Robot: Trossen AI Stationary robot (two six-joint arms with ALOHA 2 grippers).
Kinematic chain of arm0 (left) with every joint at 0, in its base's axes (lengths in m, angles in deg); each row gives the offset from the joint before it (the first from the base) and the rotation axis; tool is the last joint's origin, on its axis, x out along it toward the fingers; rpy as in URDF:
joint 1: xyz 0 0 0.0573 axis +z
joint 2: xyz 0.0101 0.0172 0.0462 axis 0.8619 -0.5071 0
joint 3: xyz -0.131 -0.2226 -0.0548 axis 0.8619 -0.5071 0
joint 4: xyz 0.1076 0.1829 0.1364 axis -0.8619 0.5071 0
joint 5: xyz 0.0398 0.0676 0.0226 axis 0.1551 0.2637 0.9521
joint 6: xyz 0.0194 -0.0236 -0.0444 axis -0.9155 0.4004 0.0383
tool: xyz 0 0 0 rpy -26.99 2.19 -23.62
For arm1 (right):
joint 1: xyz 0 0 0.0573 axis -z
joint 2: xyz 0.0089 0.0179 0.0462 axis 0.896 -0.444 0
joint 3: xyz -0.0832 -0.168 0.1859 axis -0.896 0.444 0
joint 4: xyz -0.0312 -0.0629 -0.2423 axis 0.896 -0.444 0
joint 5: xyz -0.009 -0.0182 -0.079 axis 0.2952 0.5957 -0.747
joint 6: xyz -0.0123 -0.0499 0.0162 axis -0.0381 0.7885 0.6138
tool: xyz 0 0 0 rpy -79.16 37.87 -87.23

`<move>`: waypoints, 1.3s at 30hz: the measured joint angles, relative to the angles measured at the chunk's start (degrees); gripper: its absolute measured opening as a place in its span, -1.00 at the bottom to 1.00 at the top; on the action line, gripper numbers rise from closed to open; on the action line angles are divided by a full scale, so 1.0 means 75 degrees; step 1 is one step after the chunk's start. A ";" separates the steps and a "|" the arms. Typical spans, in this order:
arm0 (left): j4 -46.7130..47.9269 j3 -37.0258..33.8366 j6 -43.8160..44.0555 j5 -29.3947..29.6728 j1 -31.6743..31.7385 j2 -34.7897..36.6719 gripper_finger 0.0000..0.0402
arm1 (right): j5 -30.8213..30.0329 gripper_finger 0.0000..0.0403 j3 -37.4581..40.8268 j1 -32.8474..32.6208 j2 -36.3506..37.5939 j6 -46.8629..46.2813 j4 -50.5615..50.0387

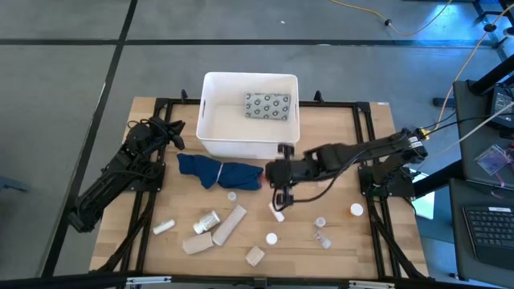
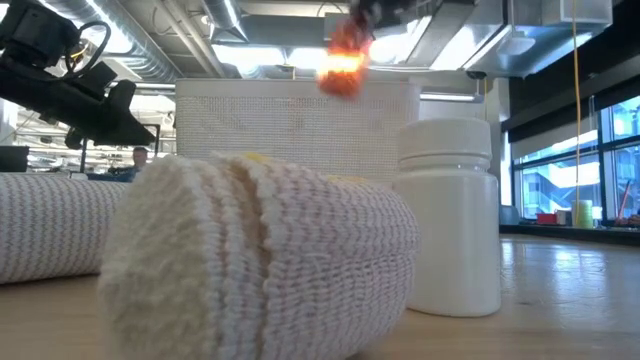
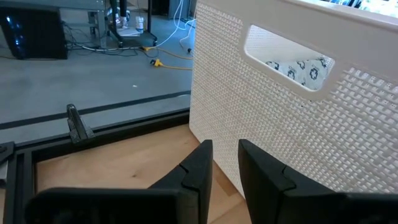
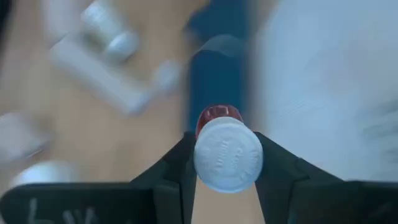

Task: Pick & place medical supplies in basket/bin
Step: Put the brown medicine bottle into the white bin

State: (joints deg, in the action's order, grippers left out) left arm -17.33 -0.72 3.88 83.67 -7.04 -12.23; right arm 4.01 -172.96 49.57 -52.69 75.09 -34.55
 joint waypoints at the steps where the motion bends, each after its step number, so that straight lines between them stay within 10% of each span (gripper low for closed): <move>1: 0.0002 0.0000 0.0000 0.0000 0.0000 0.0000 -0.64 | -0.0521 -0.41 -0.0309 0.0025 0.0001 0.0408 0.0016; 7: 0.0002 0.0000 0.0000 0.0000 -0.0001 0.0000 -0.64 | -0.2356 -0.41 -0.1617 0.0737 0.0015 0.3260 0.0935; 23: 0.0000 -0.0003 0.0003 -0.0003 0.0000 0.0000 -0.64 | 0.4653 -0.41 -0.2019 0.5901 -0.1245 0.2350 -0.0176; 39: -0.0201 -0.0017 0.0003 0.0005 0.0000 0.0003 -0.64 | 0.6696 -0.39 -0.2014 0.6707 -0.3776 0.2633 -0.1867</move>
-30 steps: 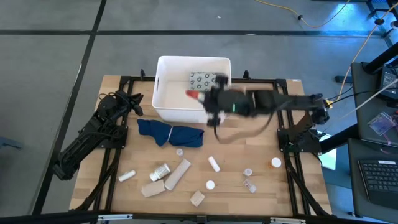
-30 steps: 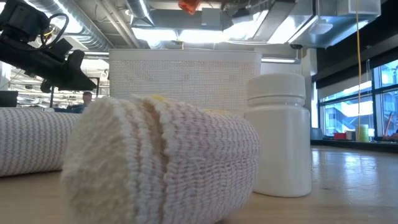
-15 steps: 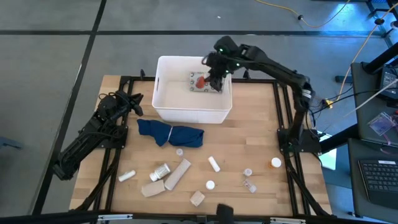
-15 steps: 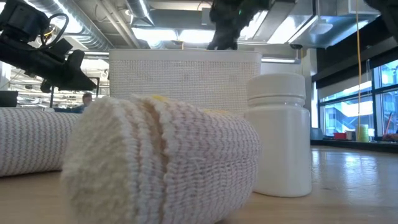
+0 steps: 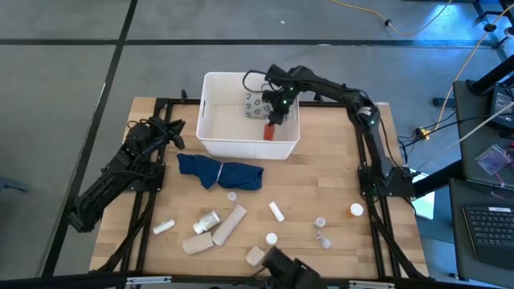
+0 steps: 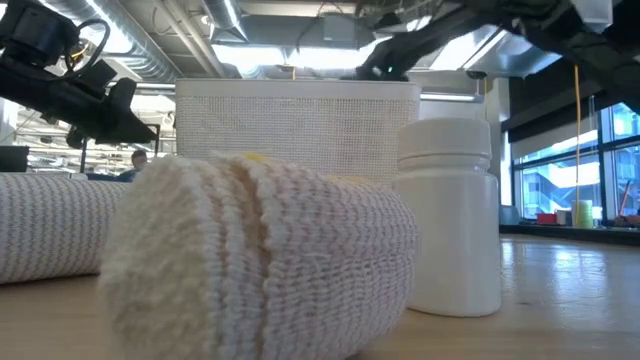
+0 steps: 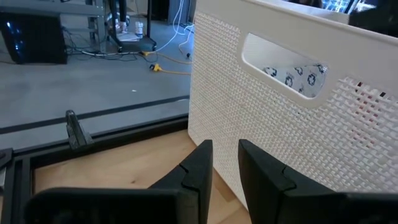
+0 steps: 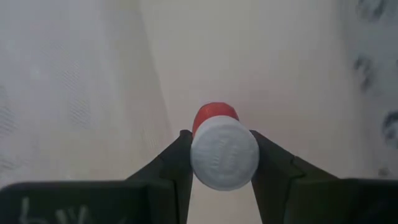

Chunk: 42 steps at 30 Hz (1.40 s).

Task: Pick & place medical supplies in basket/bin
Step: Put the brown medicine bottle into the white bin, then put the orange pill bottle into the white bin

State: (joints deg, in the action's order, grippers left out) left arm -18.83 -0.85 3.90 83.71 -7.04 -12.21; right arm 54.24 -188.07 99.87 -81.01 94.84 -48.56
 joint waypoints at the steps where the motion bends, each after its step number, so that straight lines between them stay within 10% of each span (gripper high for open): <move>1: -0.0004 0.0002 0.0000 0.0002 0.0000 0.0000 -0.64 | 0.0003 -0.39 0.0001 0.0000 -0.0104 0.0091 -0.0146; 30: -0.0012 0.0003 -0.0003 0.0021 0.0000 0.0000 -0.64 | -0.2619 -0.02 -0.0135 -0.0015 -0.0447 0.0351 -0.0178; 42: -0.0010 0.0012 -0.0055 0.0021 -0.0003 0.0000 -0.64 | -0.3300 0.18 -0.2701 -0.0120 0.0001 -0.0501 -0.1447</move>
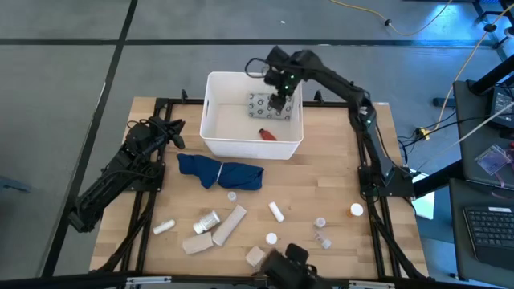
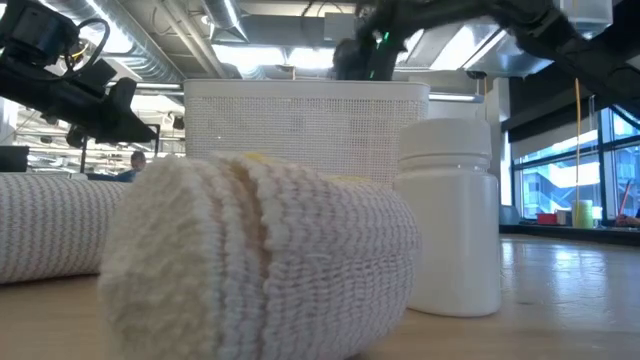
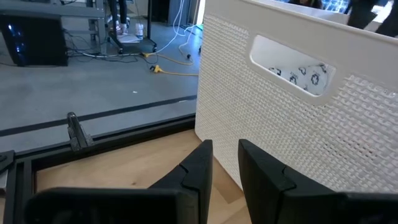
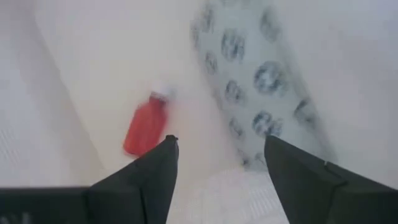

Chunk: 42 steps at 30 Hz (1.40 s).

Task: Pick & place medical supplies in basket/bin
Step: Put the orange pill bottle into the white bin

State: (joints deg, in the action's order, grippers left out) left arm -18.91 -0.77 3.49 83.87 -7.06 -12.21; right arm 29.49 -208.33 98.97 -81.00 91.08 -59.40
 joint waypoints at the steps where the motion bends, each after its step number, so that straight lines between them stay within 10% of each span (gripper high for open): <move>1: 0.0000 0.0000 -0.0003 0.0003 0.0003 0.0000 -0.64 | 0.0029 0.18 0.0220 -0.0041 0.0327 -0.0014 0.0131; 10: 0.0048 0.0000 -0.0012 0.0009 0.0000 -0.0003 -0.64 | 0.1057 0.18 0.0521 -0.1336 0.2409 -0.1344 -0.0402; 15: 0.0197 0.0006 -0.0012 0.0003 0.0000 -0.0005 -0.64 | -0.0741 0.15 0.0728 -0.2993 0.2843 -0.2971 -0.1575; 25: 0.0210 0.0006 -0.0012 -0.0085 0.0000 -0.0003 -0.64 | -0.1832 0.02 0.4786 -0.5796 0.4338 -0.8154 -0.1628; 34: 0.0185 0.0006 -0.0012 -0.0088 0.0000 -0.0003 -0.64 | -0.0807 0.00 0.7976 -0.7797 0.5767 -1.3230 -0.1585; 42: -0.0111 0.0006 -0.0012 -0.0085 0.0003 -0.0003 -0.64 | -0.0108 0.03 0.9263 -0.8640 0.5940 -1.4482 -0.1361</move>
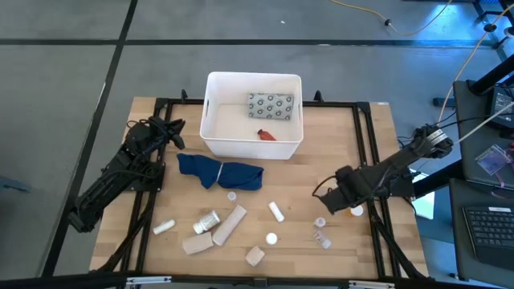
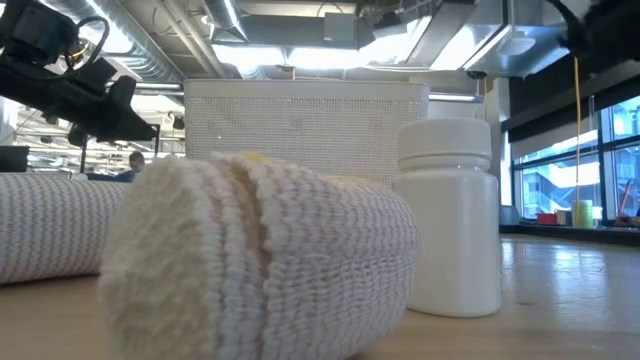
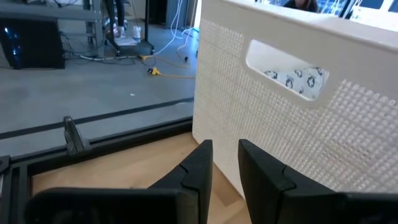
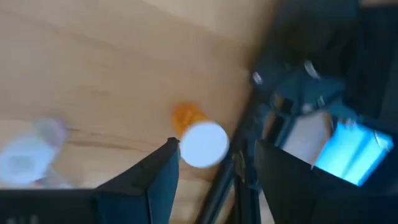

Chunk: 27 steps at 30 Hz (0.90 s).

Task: Pick & place medical supplies in basket/bin
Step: Put the orange pill bottle into the white bin

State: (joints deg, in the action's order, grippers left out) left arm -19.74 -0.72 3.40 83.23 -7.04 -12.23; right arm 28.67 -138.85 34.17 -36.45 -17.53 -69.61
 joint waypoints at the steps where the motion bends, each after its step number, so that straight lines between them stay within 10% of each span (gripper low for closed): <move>1: -0.0050 0.0000 0.0000 0.0000 -0.0003 0.0000 -0.64 | 0.0148 0.06 0.0112 0.0000 0.0006 -0.0141 0.0029; 13: -0.0537 -0.0002 0.0000 0.0000 -0.0002 -0.0001 -0.64 | 0.0465 0.77 0.0789 -0.0584 0.0105 -0.1245 -0.0128; 27: -0.0536 -0.0003 0.0000 -0.0001 -0.0003 -0.0003 -0.64 | -0.0261 0.82 0.1051 -0.1673 0.0804 -0.3098 0.0853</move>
State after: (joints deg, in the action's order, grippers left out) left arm -23.76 -0.74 3.40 83.22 -7.06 -12.25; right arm 26.72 -130.97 21.62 -30.42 -40.77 -63.22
